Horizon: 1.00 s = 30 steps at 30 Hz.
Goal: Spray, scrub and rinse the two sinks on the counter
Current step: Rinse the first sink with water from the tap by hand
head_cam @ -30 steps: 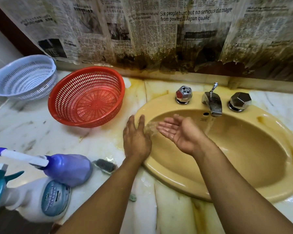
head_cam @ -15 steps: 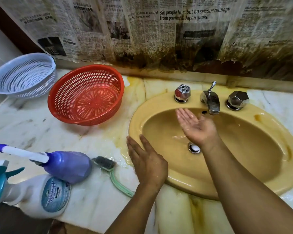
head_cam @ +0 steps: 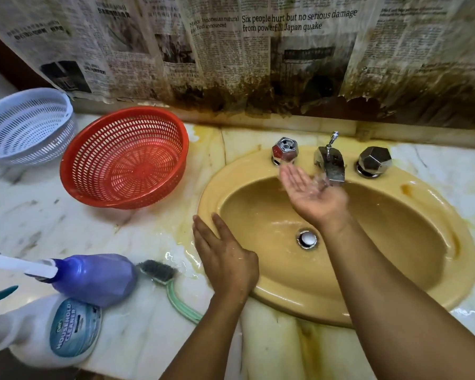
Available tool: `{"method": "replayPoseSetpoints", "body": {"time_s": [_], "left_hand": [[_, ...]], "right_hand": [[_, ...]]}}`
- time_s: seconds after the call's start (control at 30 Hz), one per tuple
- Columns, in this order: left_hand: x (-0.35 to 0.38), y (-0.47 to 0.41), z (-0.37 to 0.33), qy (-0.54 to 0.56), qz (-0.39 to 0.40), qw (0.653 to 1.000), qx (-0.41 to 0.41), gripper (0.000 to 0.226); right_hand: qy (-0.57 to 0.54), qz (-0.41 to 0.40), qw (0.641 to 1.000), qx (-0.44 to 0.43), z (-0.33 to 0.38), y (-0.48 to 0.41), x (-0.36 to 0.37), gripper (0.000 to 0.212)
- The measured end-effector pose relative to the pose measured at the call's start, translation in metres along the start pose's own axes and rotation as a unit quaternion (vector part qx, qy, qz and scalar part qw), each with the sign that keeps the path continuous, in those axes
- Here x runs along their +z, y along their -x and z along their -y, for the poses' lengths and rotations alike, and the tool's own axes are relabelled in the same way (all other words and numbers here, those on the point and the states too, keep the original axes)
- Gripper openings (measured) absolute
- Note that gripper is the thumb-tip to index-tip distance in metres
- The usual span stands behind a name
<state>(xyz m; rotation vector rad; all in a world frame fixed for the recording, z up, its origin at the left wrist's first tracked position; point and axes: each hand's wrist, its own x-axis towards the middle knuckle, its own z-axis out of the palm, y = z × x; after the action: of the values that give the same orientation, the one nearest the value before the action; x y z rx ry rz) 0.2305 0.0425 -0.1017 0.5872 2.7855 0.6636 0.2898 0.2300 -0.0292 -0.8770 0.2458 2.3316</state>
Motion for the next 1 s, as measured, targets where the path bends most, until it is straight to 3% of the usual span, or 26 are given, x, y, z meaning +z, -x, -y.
{"method": "replayPoseSetpoints", "body": {"time_s": [0.07, 0.13, 0.27, 0.37, 0.47, 0.5, 0.57, 0.63, 0.67, 0.73, 0.87, 0.93, 1.0], "left_hand": [[-0.005, -0.010, 0.000, -0.012, 0.012, 1.000, 0.000, 0.100], [-0.008, -0.015, 0.001, -0.019, 0.015, 1.000, 0.008, 0.102], [-0.011, -0.011, -0.001, -0.005, -0.002, 1.000, 0.015, 0.099], [-0.012, -0.011, 0.000, -0.013, 0.006, 1.000, 0.023, 0.098], [-0.017, -0.007, 0.008, -0.056, 0.059, 0.994, 0.072, 0.100], [-0.020, -0.004, 0.012, -0.070, 0.078, 0.989, 0.101, 0.098], [-0.030, -0.002, 0.024, -0.070, 0.110, 0.979, 0.159, 0.092], [-0.038, -0.005, 0.036, -0.047, 0.135, 0.972, 0.186, 0.085], [-0.042, -0.007, 0.041, -0.046, 0.150, 0.970, 0.188, 0.085], [-0.042, -0.013, 0.045, -0.069, 0.158, 0.967, 0.189, 0.089], [-0.034, -0.029, 0.036, -0.079, 0.122, 0.972, 0.186, 0.096], [-0.032, -0.041, 0.032, -0.071, 0.109, 0.976, 0.173, 0.098], [-0.034, -0.051, 0.028, -0.059, 0.104, 0.979, 0.164, 0.098]], "right_hand": [[-0.001, 0.000, 1.000, 0.014, -0.014, 0.002, 0.001, 0.056], [-0.007, -0.050, 0.999, 0.007, -0.012, 0.003, -0.016, 0.055], [-0.020, -0.149, 0.986, -0.073, 0.021, -0.003, -0.053, 0.048], [0.029, -0.092, 0.993, -0.069, 0.014, 0.001, -0.039, 0.042], [0.191, -0.009, 0.981, 0.026, -0.027, 0.022, -0.010, 0.041], [0.273, 0.016, 0.960, 0.061, -0.041, 0.032, -0.004, 0.042], [0.470, 0.051, 0.876, 0.094, -0.061, 0.051, -0.001, 0.042], [0.598, 0.035, 0.799, 0.043, -0.069, 0.062, -0.005, 0.038], [0.611, 0.018, 0.791, 0.000, -0.066, 0.062, -0.009, 0.036], [0.549, -0.024, 0.833, -0.063, -0.046, 0.055, -0.015, 0.036], [0.302, -0.086, 0.947, -0.072, 0.017, 0.031, -0.028, 0.039], [0.175, -0.100, 0.977, -0.075, 0.036, 0.023, -0.034, 0.039], [0.116, -0.111, 0.984, -0.079, 0.043, 0.019, -0.039, 0.037]]}}
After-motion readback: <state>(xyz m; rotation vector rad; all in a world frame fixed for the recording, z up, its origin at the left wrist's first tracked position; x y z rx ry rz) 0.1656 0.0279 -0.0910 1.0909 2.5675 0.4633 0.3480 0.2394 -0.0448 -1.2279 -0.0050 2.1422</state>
